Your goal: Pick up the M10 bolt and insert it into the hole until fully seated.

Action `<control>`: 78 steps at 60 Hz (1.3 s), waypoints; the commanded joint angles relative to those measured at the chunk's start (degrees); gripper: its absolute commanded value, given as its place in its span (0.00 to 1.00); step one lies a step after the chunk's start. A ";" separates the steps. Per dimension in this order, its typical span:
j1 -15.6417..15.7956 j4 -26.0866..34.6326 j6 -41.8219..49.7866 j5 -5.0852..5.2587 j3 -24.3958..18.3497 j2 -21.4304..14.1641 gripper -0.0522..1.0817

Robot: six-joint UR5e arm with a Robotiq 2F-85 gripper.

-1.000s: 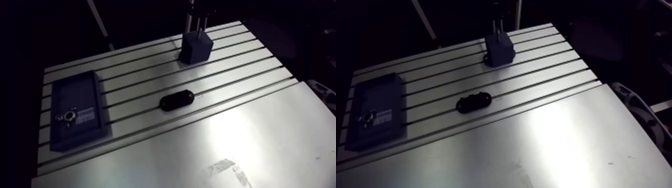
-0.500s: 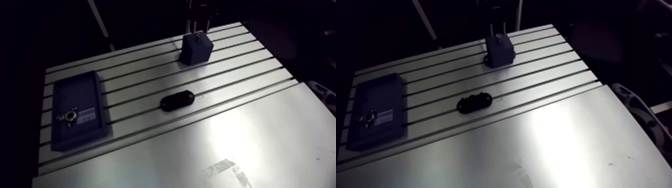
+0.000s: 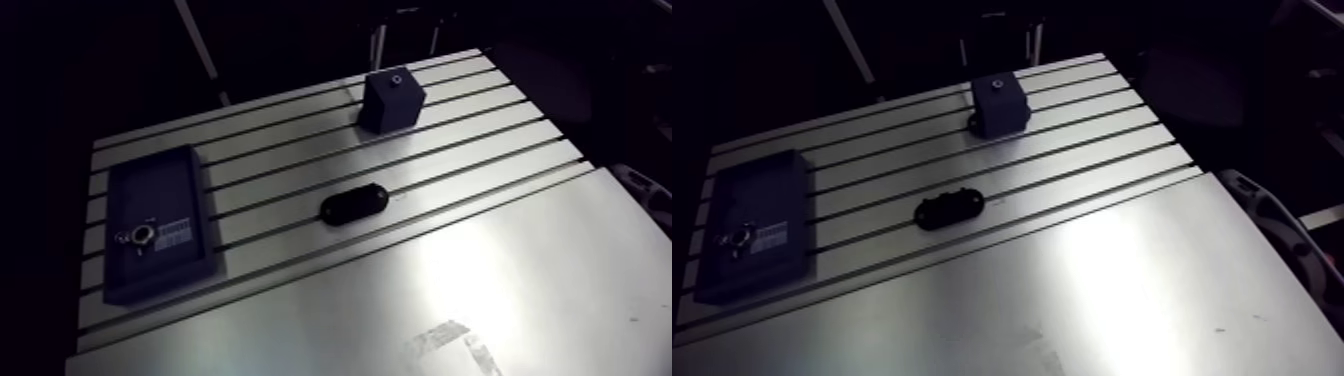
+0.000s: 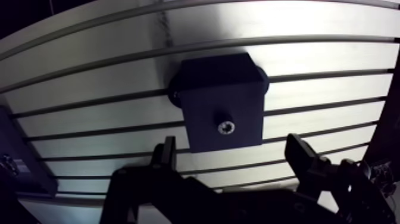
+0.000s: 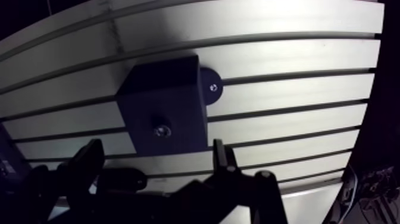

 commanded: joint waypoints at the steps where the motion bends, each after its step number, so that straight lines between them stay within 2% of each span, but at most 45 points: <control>1: 0.09 1.92 -0.02 0.13 -0.15 -2.81 0.05; 12: 0.66 4.33 -0.02 0.16 -0.59 -5.80 0.05; 14: 0.95 5.16 -0.01 0.13 -0.60 -7.44 0.05; 26: 1.06 8.29 0.06 -0.13 0.09 -11.81 0.05; 32: 1.06 9.56 0.06 -1.36 -0.12 -12.57 0.05; 33: 1.06 10.00 0.06 -1.96 -0.31 -12.75 0.05; 34: 1.06 10.00 0.06 -1.96 -0.31 -12.75 0.05; 35: 1.06 10.74 0.14 -2.57 -0.78 -12.77 0.05; 36: 1.06 10.74 0.14 -2.57 -0.78 -12.77 0.05; 37: 1.06 11.60 0.15 -3.04 -1.08 -13.00 0.05; 41: 1.29 12.49 0.15 -3.20 -1.29 -14.70 0.05; 46: 1.50 12.54 0.15 -2.53 -0.75 -16.66 0.05; 56: 1.93 12.28 0.15 -2.36 1.97 -19.92 0.05; 70: 3.03 12.03 0.40 1.47 3.97 -23.12 0.05; 78: 4.90 11.59 0.50 1.73 3.97 -23.75 0.05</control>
